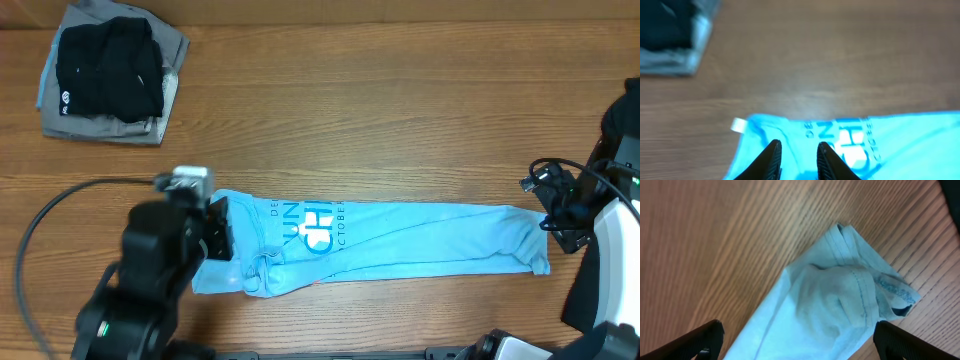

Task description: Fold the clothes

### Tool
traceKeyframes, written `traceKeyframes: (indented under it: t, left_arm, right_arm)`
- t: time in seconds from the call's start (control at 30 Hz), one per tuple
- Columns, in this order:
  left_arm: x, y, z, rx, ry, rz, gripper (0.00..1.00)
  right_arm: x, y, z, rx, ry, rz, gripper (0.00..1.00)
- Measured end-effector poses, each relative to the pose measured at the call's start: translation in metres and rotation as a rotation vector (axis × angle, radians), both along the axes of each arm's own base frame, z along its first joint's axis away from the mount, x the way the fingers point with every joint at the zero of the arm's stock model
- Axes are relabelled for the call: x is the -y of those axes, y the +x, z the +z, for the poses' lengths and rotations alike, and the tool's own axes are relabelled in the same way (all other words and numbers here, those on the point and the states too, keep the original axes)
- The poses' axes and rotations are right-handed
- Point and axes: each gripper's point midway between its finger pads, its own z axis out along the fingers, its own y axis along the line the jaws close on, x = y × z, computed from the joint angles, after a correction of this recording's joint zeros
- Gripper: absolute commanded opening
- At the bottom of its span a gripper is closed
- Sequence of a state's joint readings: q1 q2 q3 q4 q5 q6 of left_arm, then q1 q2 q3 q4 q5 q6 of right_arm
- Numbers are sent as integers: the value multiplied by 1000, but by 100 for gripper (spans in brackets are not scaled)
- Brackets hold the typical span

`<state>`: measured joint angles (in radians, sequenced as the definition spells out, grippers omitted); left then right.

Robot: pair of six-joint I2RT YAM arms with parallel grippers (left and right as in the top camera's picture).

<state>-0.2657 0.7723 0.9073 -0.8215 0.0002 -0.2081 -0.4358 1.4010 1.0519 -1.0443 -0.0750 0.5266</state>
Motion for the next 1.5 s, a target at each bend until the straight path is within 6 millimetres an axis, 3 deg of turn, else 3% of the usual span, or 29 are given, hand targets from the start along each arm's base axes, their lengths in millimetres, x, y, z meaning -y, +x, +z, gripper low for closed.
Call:
traceKeyframes:
  t: [0.23,0.5,0.67,0.9,1.1,1.27,1.5]
  left_arm:
    - [33,17,-49,-216,-59,-115,28]
    - [46,20,-91,-392,-79,-151,28]
    - [47,18,-95,-412,-79,-150,28]
    - [36,1,-108,-517,-61,-77,28]
    - [25,-13,-137,-681,-29,26,28]
    - [23,-10,-162,-771,-9,69,28]
    - [23,-8,-190,-856,13,98,28]
  right_arm:
    - [-4,0,-19,-61,54,5,100]
    - [-7,-2,-25,-85,74,6,100]
    - [-8,-3,-25,-89,77,6,100]
    - [-10,-8,-26,-109,87,7,100]
    - [-24,-9,-26,-128,109,43,100]
    - [-39,1,-26,-109,98,114,82]
    - [-44,1,-26,-112,98,129,82]
